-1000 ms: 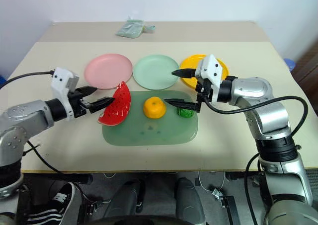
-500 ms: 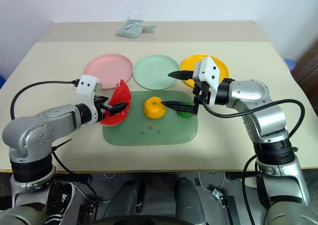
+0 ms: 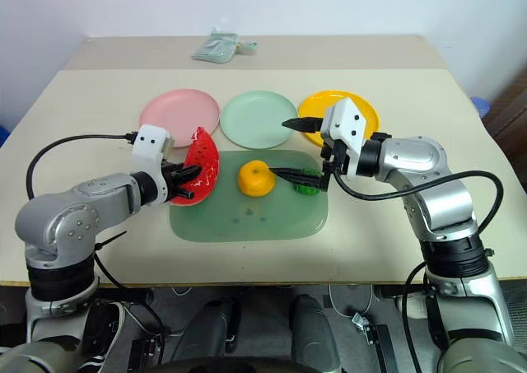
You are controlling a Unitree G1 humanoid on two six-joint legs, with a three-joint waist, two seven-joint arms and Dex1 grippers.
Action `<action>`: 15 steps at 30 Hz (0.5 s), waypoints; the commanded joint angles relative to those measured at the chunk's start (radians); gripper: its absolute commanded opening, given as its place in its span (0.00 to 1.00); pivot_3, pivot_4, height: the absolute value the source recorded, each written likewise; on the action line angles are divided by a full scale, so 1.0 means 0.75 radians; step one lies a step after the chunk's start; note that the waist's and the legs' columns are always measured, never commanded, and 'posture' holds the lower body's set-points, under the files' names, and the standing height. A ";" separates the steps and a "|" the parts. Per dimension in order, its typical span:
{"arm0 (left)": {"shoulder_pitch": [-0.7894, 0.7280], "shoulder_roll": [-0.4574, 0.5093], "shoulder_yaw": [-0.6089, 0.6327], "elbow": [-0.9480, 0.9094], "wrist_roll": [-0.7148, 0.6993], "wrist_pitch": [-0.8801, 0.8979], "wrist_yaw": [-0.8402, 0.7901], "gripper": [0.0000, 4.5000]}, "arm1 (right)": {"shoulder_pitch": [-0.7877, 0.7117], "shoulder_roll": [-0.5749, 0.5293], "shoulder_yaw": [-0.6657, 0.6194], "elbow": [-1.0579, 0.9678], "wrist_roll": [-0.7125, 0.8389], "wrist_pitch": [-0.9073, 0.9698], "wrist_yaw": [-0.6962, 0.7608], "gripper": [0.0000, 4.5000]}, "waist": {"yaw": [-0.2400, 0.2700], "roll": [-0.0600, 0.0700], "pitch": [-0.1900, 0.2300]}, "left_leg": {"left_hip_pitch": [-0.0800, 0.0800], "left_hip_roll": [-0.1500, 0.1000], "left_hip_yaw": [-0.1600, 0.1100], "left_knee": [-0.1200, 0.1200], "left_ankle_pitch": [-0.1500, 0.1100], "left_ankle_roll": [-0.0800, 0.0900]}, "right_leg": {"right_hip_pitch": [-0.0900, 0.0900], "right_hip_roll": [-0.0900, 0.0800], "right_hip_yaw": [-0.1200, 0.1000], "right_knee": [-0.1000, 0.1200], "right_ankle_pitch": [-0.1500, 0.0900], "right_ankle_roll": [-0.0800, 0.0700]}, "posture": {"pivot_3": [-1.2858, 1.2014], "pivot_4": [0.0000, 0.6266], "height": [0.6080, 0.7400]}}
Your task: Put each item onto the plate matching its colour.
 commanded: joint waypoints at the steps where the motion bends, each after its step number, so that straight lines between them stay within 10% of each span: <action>1: -0.061 0.056 -0.040 0.028 0.100 -0.188 -0.023 0.05 | -0.012 0.015 -0.021 -0.012 -0.014 -0.048 -0.016 1.00 | 0.000 0.000 0.000 | 0.000 0.000 0.000 0.000 0.000 0.000 | 0.000 0.000 0.000 0.000 0.000 0.000 | 0.52 0.24 0.99; 15: -0.529 0.023 -0.005 1.095 0.392 -1.133 -0.160 0.05 | -0.111 0.124 -0.012 0.066 -0.044 -0.022 -0.118 1.00 | 0.005 0.000 0.000 | -0.001 -0.001 0.000 0.000 0.001 -0.001 | 0.000 0.000 -0.001 -0.001 0.000 0.000 | 0.52 0.24 0.99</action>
